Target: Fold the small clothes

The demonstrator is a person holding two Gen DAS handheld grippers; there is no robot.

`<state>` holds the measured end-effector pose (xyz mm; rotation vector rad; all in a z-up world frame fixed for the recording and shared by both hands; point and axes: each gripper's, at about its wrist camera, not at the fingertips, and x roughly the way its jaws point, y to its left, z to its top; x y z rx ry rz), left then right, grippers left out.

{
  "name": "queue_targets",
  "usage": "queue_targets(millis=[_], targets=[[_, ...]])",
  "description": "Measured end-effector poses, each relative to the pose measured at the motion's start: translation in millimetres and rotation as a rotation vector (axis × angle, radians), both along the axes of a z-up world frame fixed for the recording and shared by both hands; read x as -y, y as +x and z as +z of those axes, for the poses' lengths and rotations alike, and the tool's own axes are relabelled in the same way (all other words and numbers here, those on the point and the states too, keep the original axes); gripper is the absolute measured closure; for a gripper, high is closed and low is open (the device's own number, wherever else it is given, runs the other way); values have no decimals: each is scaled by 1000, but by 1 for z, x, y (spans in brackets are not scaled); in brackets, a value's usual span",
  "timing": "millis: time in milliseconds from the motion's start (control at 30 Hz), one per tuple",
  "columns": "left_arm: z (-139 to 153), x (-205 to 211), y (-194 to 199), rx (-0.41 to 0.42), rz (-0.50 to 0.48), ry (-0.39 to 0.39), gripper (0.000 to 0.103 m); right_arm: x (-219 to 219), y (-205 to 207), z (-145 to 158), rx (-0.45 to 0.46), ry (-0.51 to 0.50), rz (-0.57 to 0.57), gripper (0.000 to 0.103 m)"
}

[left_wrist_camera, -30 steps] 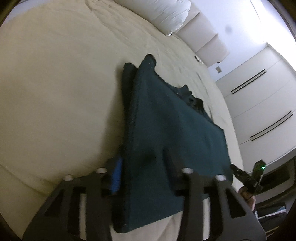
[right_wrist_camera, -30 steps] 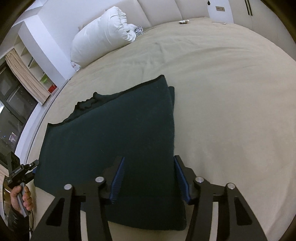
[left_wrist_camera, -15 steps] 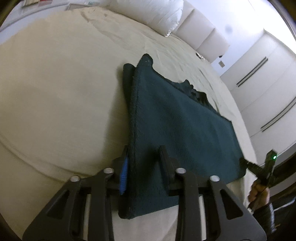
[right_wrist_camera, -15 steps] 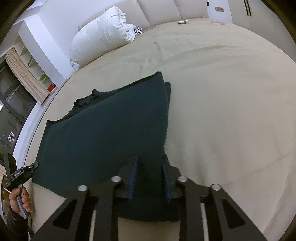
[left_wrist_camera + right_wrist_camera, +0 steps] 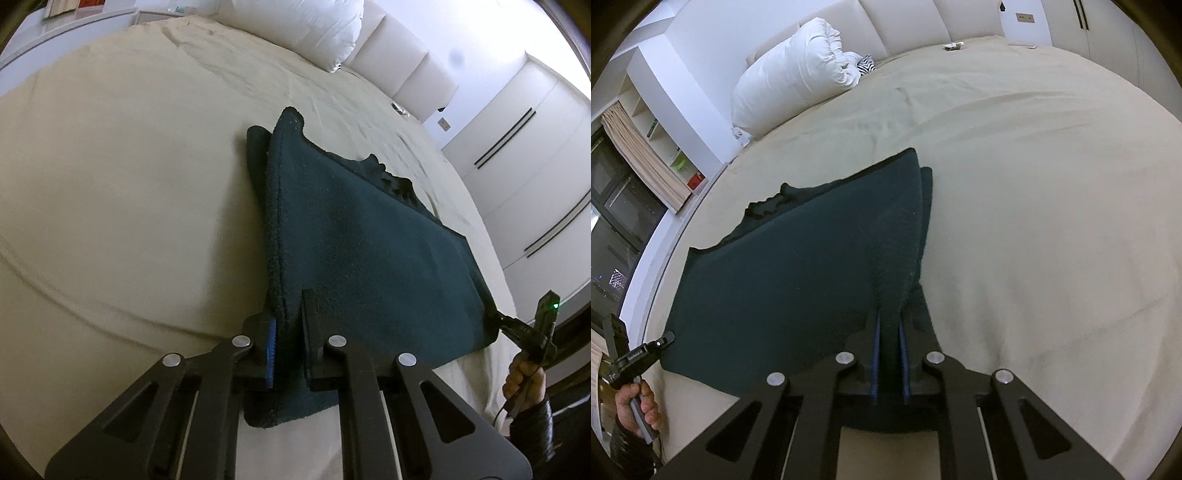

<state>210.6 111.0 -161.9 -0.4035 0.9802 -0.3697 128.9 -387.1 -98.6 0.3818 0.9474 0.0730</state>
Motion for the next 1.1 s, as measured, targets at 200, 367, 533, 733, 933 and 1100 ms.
queue_targets(millis=[200, 367, 533, 733, 933, 1100], targets=[[-4, -3, -7, -19, 0, -17, 94, 8, 0, -14, -34, 18, -17, 93], [-2, -7, -10, 6, -6, -55, 94, 9, -6, -9, -15, 41, -26, 94], [7, 7, -18, 83, -28, 54, 94, 8, 1, -17, -35, 10, -24, 94], [-2, 5, -23, 84, -30, 42, 94, 9, 6, -23, -42, -4, -15, 93], [4, -5, -20, 94, -53, -65, 92, 8, 4, -21, -38, 34, 17, 87], [7, 2, -21, 92, -70, 21, 67, 3, 4, -22, -44, 32, 25, 86]])
